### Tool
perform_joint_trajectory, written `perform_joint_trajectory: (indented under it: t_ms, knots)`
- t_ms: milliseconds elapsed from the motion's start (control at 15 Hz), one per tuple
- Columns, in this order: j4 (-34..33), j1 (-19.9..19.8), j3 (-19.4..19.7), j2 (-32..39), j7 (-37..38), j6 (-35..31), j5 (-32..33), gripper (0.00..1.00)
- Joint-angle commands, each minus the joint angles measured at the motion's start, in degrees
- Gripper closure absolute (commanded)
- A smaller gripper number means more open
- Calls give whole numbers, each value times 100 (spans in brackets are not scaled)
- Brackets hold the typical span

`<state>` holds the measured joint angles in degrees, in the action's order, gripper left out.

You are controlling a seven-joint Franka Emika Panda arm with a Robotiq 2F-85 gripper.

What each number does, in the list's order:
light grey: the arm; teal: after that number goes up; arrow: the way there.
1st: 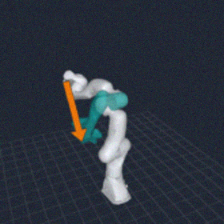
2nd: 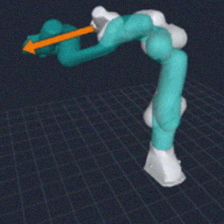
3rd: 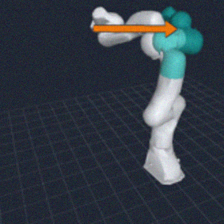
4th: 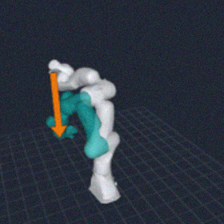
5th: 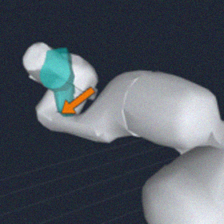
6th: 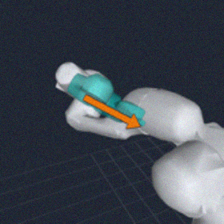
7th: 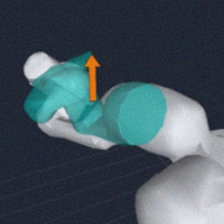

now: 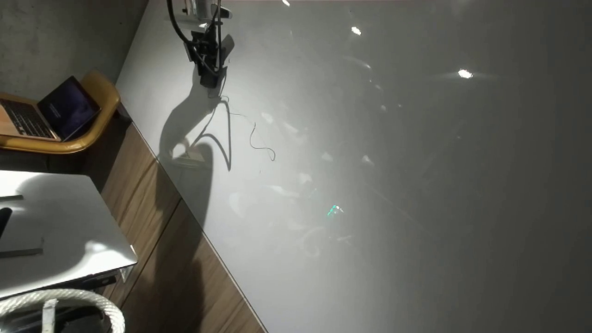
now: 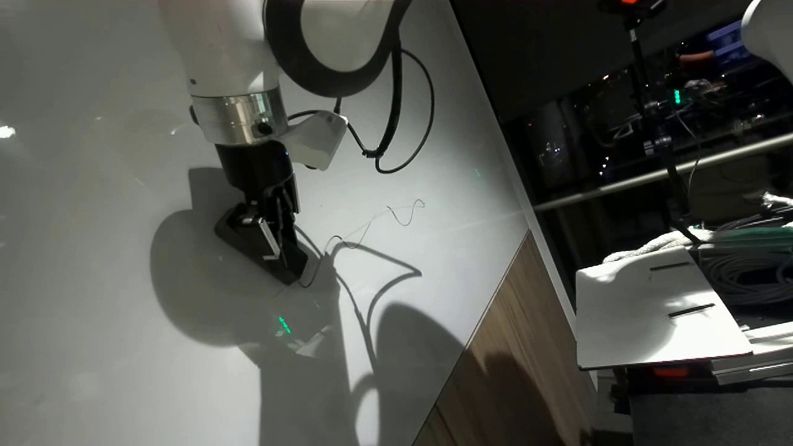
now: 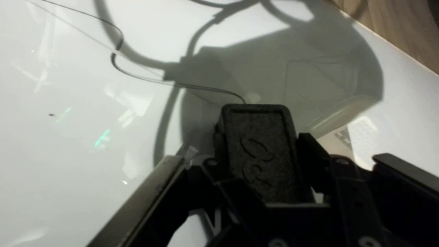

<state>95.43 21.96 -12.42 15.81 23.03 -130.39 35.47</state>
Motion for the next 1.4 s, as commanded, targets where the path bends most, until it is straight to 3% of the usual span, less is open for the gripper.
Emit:
perform_joint_trajectory:
  t_ms: [0,400,667,1333]
  knots:
    - [-727,181,116,658,-63,-7,66,70]
    - [-978,290,260,1121,-144,-29,-47,70]
    - [-835,174,393,961,-247,-41,-179,70]
    - [760,-454,818,-348,-115,-314,-430,70]
